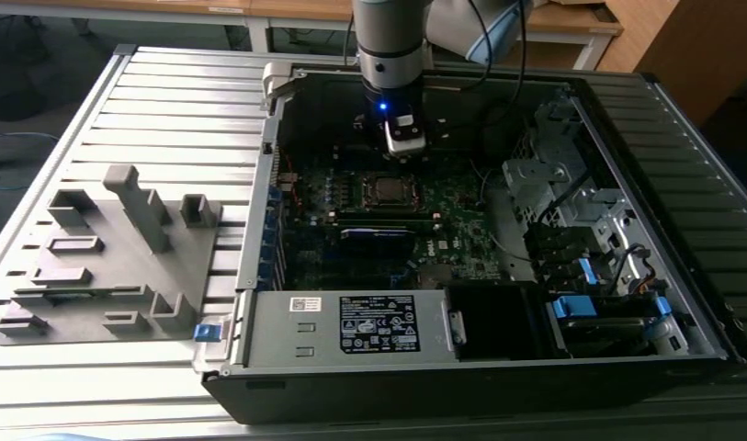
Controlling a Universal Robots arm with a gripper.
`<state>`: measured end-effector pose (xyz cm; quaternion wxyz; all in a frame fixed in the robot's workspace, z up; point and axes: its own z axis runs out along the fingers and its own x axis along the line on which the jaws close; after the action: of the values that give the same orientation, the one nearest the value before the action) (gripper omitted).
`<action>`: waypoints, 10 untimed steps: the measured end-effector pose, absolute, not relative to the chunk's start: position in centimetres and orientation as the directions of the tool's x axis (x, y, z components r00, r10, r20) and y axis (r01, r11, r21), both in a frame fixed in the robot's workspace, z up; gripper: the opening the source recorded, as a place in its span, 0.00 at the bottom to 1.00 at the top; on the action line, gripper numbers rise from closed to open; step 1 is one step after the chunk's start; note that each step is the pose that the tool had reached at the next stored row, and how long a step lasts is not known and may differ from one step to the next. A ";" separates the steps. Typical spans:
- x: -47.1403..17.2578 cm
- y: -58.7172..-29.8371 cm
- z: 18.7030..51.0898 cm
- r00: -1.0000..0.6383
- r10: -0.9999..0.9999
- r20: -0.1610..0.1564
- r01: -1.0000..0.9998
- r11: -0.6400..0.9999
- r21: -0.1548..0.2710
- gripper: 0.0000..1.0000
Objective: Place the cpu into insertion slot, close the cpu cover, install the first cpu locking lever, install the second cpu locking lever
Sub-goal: 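Install the first cpu locking lever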
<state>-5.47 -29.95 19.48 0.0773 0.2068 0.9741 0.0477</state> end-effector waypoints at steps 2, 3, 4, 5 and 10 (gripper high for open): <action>-5.5 -29.9 19.5 -0.902 0.411 -0.129 0.396 0.909 0.130 0.11; -5.5 -29.9 19.5 -0.902 0.411 -0.129 0.396 0.909 0.130 0.11; -5.5 -29.9 19.5 -0.902 0.411 -0.129 0.396 0.909 0.131 0.11; -5.5 -29.9 19.6 -0.902 0.411 -0.129 0.396 0.909 0.131 0.11; -5.5 -29.9 20.6 -0.902 0.411 -0.129 0.396 0.909 0.131 0.11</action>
<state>-5.47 -29.95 20.59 0.0768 0.2071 0.9740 0.0507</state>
